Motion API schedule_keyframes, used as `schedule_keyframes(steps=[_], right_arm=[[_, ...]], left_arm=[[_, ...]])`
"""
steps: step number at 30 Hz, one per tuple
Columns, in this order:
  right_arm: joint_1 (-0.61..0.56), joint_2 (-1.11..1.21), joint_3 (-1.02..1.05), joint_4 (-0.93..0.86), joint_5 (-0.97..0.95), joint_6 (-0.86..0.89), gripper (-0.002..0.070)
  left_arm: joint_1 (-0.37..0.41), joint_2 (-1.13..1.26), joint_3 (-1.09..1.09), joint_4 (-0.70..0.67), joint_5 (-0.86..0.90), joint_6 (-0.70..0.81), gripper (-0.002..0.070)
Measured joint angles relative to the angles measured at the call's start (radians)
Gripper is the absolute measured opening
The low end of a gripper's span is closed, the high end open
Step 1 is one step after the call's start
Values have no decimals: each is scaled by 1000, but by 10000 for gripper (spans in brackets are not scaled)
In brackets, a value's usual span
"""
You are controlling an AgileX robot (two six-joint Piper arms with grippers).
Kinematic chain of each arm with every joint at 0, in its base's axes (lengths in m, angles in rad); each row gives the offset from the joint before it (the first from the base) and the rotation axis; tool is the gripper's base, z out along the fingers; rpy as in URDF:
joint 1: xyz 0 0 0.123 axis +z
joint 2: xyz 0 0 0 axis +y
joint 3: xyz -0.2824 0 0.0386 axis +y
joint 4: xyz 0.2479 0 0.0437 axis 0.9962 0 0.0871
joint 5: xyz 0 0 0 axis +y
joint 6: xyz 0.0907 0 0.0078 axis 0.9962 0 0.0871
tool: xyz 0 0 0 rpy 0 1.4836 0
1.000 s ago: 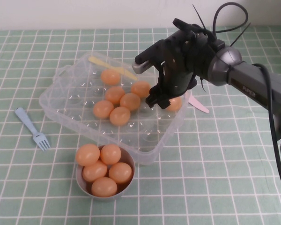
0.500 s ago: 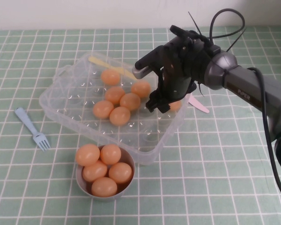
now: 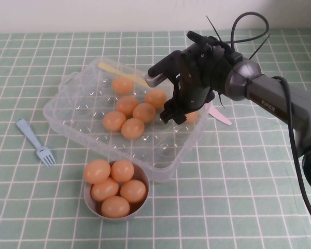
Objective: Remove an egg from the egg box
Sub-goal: Pick up the egg from the plastic box
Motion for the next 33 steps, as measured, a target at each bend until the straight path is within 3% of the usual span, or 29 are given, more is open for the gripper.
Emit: schedule_keyframes(steps=[5,13,33], right_arm=[[0,0,0,0,-4,0,411],[0,0,0,0,-4,0,388],[14,-158,0,113,90,0,384]], left_arm=[[0,0,0,0,0,0,-3],[0,0,0,0,0,0,-3],[0,0,0,0,0,0,-3]])
